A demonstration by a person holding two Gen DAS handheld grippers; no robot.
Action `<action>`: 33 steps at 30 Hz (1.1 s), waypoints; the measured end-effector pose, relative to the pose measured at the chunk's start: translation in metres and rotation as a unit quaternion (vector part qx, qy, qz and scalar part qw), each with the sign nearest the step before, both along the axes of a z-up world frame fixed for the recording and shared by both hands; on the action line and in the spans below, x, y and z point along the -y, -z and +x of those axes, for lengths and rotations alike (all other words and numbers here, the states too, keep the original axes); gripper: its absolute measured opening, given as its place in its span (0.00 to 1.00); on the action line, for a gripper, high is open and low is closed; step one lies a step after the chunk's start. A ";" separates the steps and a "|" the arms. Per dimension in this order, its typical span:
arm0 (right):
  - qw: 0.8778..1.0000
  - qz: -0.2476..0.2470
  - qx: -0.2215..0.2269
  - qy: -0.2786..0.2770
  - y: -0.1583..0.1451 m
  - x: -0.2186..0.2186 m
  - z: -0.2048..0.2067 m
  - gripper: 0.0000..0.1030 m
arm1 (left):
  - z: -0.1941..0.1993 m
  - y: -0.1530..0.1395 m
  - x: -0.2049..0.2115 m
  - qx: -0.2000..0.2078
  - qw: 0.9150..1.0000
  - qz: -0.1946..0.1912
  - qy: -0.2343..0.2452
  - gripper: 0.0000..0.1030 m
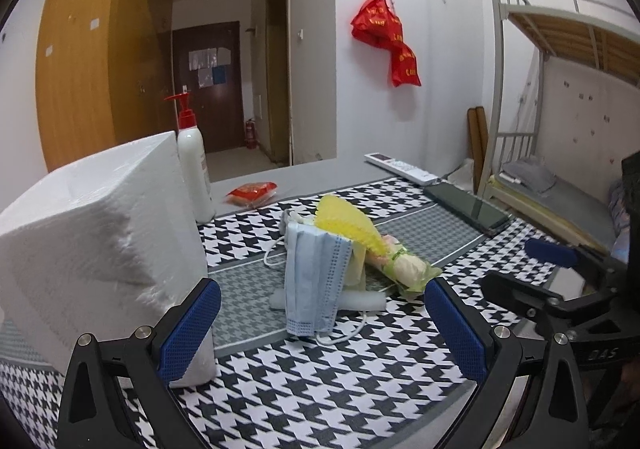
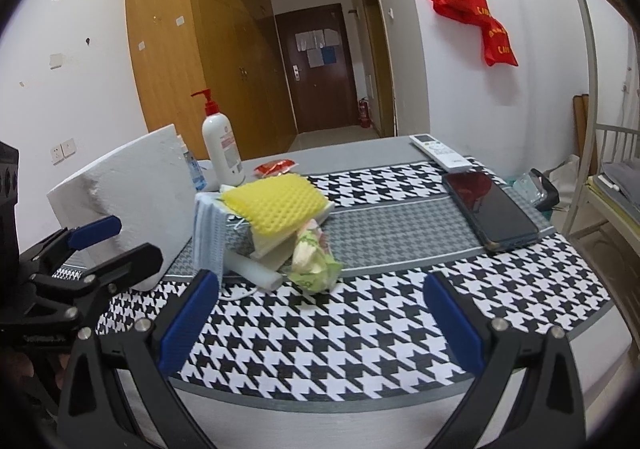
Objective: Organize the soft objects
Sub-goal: 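Move left tool to the blue face mask while right tool approaches the green-white tissue packet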
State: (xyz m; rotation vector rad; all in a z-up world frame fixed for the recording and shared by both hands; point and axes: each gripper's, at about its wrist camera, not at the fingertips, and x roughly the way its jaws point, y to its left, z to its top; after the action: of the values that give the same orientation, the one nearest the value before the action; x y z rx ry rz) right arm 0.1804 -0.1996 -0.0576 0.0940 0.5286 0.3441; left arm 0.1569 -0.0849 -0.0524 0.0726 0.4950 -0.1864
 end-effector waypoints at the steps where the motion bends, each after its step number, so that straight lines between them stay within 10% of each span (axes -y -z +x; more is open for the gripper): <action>1: 1.000 -0.001 -0.002 0.000 0.001 0.001 0.002 1.00 | 0.002 0.001 0.000 -0.001 1.000 0.001 0.000 0.99; 33: 0.998 -0.024 -0.049 -0.027 0.016 -0.004 0.056 1.00 | 0.064 0.027 0.011 -0.077 0.996 0.024 -0.025 0.84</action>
State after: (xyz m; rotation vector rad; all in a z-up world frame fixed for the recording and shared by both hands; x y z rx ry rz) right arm 0.2362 -0.1960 -0.0736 0.0503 0.6370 0.3805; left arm 0.2209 -0.0955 -0.0793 0.0924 0.6546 -0.1321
